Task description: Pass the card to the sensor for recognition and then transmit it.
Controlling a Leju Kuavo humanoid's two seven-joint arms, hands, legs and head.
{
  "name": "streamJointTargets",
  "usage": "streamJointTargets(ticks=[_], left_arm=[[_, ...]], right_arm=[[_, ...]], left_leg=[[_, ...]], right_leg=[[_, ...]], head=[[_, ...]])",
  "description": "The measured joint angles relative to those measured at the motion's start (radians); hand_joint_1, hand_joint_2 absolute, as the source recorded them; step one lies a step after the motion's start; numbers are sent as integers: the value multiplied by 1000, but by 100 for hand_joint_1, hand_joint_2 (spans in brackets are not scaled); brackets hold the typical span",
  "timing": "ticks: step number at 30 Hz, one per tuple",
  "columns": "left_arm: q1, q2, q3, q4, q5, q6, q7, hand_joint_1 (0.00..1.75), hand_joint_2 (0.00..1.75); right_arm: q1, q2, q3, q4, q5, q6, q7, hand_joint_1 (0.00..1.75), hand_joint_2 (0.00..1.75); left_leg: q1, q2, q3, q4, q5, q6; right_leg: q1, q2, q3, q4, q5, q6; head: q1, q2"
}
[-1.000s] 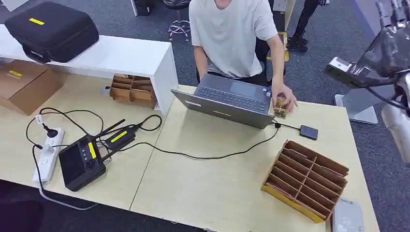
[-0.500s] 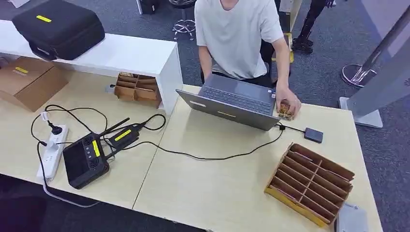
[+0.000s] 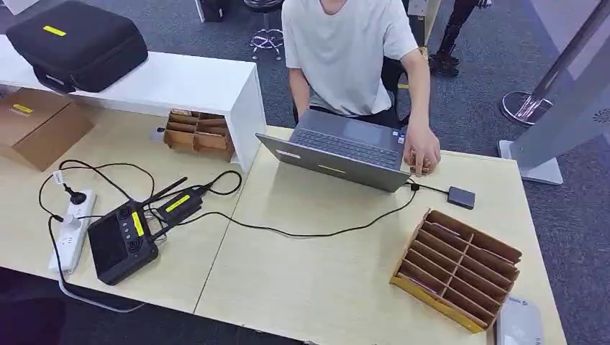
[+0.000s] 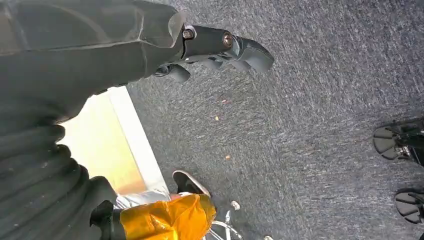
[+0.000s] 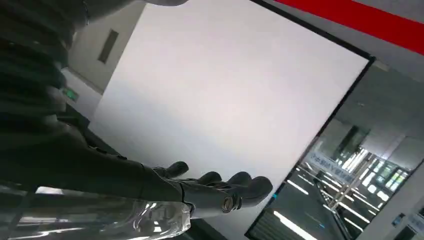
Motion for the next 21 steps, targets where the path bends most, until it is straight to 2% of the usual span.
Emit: streamJointTargets(ticks=[7, 17, 18, 21], left_arm=[[-3, 39, -17, 52, 0, 39, -11, 0, 175], [-9, 76, -34, 111, 0, 51, -11, 0, 175], [-9, 77, -35, 115, 0, 51, -11, 0, 175], [-13, 87, -42, 132, 0, 66, -12, 0, 175]], right_arm=[[28, -21, -39, 24, 1, 142, 15, 0, 175], [53, -31, -68, 45, -1, 157, 16, 0, 175], [53, -31, -69, 47, -1, 158, 17, 0, 0], [63, -32, -77, 51, -8, 212, 22, 0, 0]], left_leg=[[0, 0, 0, 0, 0, 0], [0, 0, 0, 0, 0, 0], [0, 0, 0, 0, 0, 0], [0, 0, 0, 0, 0, 0]], right_leg=[[0, -1, 0, 0, 0, 0], [0, 0, 0, 0, 0, 0], [0, 0, 0, 0, 0, 0], [0, 0, 0, 0, 0, 0]], head=[[0, 0], [0, 0], [0, 0], [0, 0]])
